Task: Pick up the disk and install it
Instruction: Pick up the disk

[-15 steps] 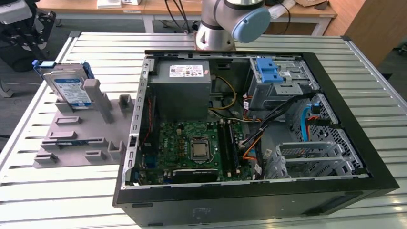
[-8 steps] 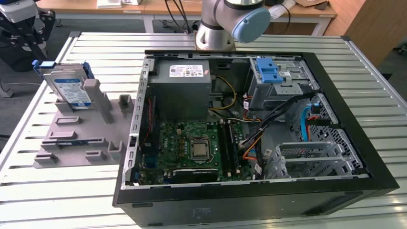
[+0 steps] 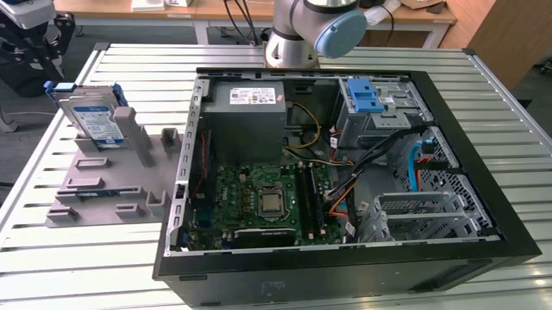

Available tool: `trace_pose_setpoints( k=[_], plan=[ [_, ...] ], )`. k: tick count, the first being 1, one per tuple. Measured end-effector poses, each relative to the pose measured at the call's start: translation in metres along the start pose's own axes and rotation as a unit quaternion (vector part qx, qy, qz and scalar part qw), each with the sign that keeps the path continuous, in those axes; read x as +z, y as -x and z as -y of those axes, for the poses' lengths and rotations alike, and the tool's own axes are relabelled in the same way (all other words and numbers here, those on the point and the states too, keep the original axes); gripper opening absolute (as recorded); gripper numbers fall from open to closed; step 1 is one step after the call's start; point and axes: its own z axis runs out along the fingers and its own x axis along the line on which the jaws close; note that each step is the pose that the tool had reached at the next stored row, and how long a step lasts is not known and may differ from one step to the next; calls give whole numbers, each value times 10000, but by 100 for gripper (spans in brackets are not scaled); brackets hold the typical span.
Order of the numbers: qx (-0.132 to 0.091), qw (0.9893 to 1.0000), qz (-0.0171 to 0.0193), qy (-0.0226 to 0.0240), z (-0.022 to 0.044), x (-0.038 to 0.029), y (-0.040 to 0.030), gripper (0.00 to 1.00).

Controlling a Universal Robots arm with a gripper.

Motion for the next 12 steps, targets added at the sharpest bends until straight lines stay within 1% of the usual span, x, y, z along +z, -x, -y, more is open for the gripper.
trace_pose_setpoints(
  k=[6, 9, 12],
  plan=[
    [-255, 9997, -11, 5, 0, 0, 0, 11],
    [-398, 9992, -18, 8, 0, 1, 0, 11],
    [-551, 9985, -24, 11, 0, 1, 0, 11]
  ],
)
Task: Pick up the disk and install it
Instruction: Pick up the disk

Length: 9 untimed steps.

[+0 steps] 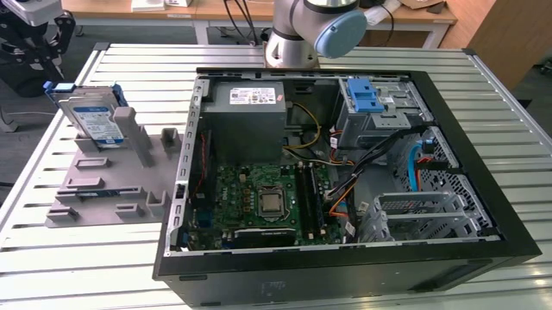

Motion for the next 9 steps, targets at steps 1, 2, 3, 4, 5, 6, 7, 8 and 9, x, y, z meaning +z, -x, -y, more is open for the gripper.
trace_pose_setpoints(
  k=[1, 2, 3, 4, 5, 6, 7, 8, 9],
  plan=[
    [-48, 10000, -2, 1, 0, 0, 0, 11],
    [-91, 10000, -4, 2, 0, 0, 0, 11],
    [-129, 9999, -6, 3, 0, 0, 0, 11],
    [-151, 9999, -6, 3, 0, 0, 0, 11],
    [-157, 9999, -7, 3, 0, 0, 0, 11],
    [-157, 9999, -7, 3, 0, 0, 0, 11],
    [-158, 9999, -7, 3, 0, 0, 0, 11],
    [-158, 9999, -7, 3, 0, 0, 0, 11],
    [-158, 9999, -7, 4, 0, 0, 0, 11]
  ],
)
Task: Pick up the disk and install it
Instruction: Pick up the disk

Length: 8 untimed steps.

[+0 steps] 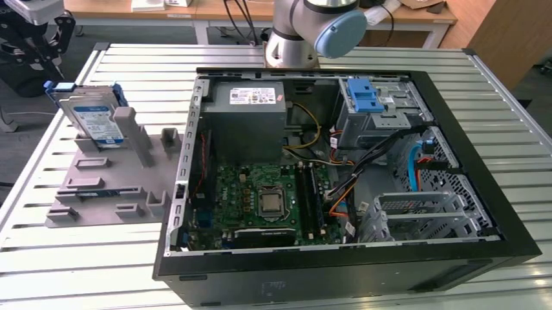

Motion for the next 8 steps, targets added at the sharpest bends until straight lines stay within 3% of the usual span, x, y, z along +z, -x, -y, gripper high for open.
trace_pose_setpoints(
  k=[4, 8],
  plan=[
    [-89, 10000, -4, 2, 0, 0, 0, 11],
    [-440, 9990, -19, 9, 0, 3, 0, 11]
  ],
)
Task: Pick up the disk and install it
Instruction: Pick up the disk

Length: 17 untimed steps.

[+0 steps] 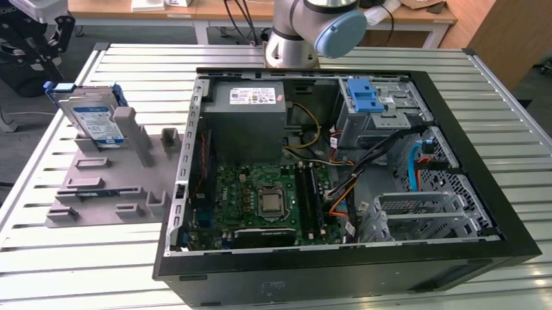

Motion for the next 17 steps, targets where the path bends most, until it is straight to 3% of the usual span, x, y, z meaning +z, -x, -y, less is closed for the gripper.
trace_pose_setpoints(
  k=[5, 10, 16, 17],
  plan=[
    [-449, 9990, -20, 9, 1, 6, 0, 11],
    [-891, 9960, -39, 18, 1, 11, -1, 11],
    [-1100, 9939, -54, 15, 0, 18, 0, 11],
    [-1177, 9930, -57, 16, 1, 20, 0, 11]
  ],
)
